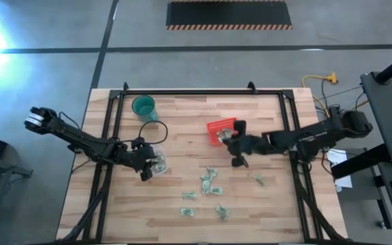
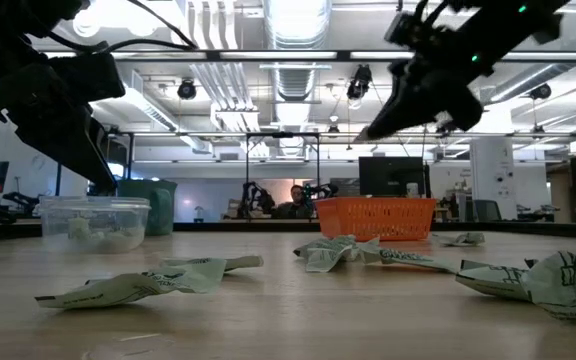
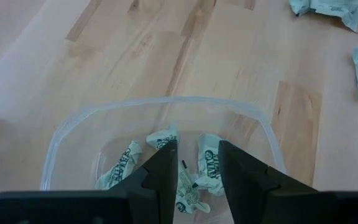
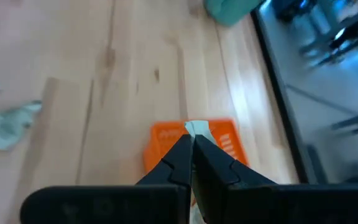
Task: Pick and place items into bin
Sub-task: Put the light green stevia packet into the orange bin, then put the light green stevia packet into the transparent container
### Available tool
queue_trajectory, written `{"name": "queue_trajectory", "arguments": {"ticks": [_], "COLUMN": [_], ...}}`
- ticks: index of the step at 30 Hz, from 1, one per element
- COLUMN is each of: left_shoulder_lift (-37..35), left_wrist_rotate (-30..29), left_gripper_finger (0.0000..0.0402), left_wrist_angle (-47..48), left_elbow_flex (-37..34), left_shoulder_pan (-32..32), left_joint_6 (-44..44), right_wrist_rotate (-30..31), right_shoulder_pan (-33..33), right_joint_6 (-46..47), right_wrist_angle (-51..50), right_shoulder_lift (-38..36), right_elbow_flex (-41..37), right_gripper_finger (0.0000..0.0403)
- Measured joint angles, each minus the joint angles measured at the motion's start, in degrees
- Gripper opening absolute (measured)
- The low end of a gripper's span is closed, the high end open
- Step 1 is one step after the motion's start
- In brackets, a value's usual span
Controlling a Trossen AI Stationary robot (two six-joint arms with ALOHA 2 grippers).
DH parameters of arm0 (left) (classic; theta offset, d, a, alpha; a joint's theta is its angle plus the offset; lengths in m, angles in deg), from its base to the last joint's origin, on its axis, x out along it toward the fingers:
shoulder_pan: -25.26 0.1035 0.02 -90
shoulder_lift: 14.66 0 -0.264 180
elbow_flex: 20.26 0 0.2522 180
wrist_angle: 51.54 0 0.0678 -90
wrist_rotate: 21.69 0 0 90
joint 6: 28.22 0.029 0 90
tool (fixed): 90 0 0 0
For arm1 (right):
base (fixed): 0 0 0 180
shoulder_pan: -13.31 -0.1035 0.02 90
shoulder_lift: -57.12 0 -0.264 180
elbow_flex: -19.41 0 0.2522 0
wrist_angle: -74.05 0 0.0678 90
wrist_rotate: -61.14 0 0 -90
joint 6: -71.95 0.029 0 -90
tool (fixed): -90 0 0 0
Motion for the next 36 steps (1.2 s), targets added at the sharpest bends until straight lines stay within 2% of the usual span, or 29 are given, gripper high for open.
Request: {"name": "queue_trajectory", "arguments": {"ticks": [8, 12, 19, 23, 28, 32, 36], "left_shoulder_lift": [0.0, 0.0, 0.0, 0.0, 0.0, 0.0, 1.2], "left_wrist_rotate": [0.0, 0.0, 0.0, -0.1, -0.3, 0.0, 3.1], "left_gripper_finger": [0.0099, 0.0099, 0.0099, 0.0099, 0.0099, 0.0099, 0.0097], "left_wrist_angle": [-0.9, -0.9, -1.0, -1.2, -3.6, -9.1, -15.9], "left_elbow_flex": [0.0, 0.0, 0.0, 0.0, 0.0, 0.0, 0.3], "left_shoulder_pan": [0.0, 0.0, 0.0, 0.0, 0.0, 0.0, -0.2], "left_joint_6": [1.5, 1.5, 1.5, 1.6, 4.1, 8.2, 13.9], "right_wrist_rotate": [-7.9, -8.2, -7.5, -7.6, -7.5, -7.4, -7.4], "right_shoulder_pan": [8.6, 9.6, 10.5, 10.7, 11.4, 11.3, 10.4], "right_joint_6": [-0.1, -0.5, 3.3, 3.4, 3.2, 1.1, 0.5], "right_wrist_angle": [1.0, 2.2, 3.3, 3.3, 3.2, 3.2, 3.1], "right_shoulder_lift": [5.3, 7.0, 5.8, 5.4, 5.4, 5.1, 4.3], "right_elbow_flex": [-0.8, -0.8, -0.7, -0.7, -0.8, -0.8, -0.5], "right_gripper_finger": [0.0008, 0.0008, 0.0013, 0.0038, 0.0089, 0.0124, 0.0141]}}
